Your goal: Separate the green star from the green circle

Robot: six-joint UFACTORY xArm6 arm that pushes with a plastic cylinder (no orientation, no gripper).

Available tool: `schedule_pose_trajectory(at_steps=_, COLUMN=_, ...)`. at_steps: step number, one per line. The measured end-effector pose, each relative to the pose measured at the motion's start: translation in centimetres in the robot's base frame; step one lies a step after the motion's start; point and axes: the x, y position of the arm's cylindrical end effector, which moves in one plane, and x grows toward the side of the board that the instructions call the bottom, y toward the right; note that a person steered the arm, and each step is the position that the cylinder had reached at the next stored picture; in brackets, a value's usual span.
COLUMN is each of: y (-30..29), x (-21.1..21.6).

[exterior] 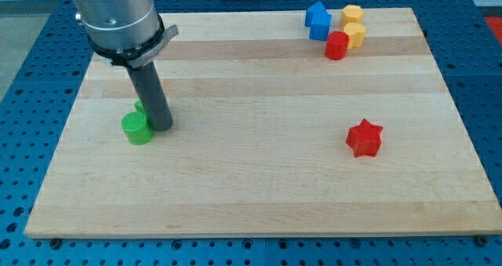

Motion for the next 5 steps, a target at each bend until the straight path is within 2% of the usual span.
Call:
schedule_pose_trajectory(at_steps=3, y=-2.7, x=-4.9)
schedule_pose_trajectory(at_steps=5, y=-2.8, x=-3.9)
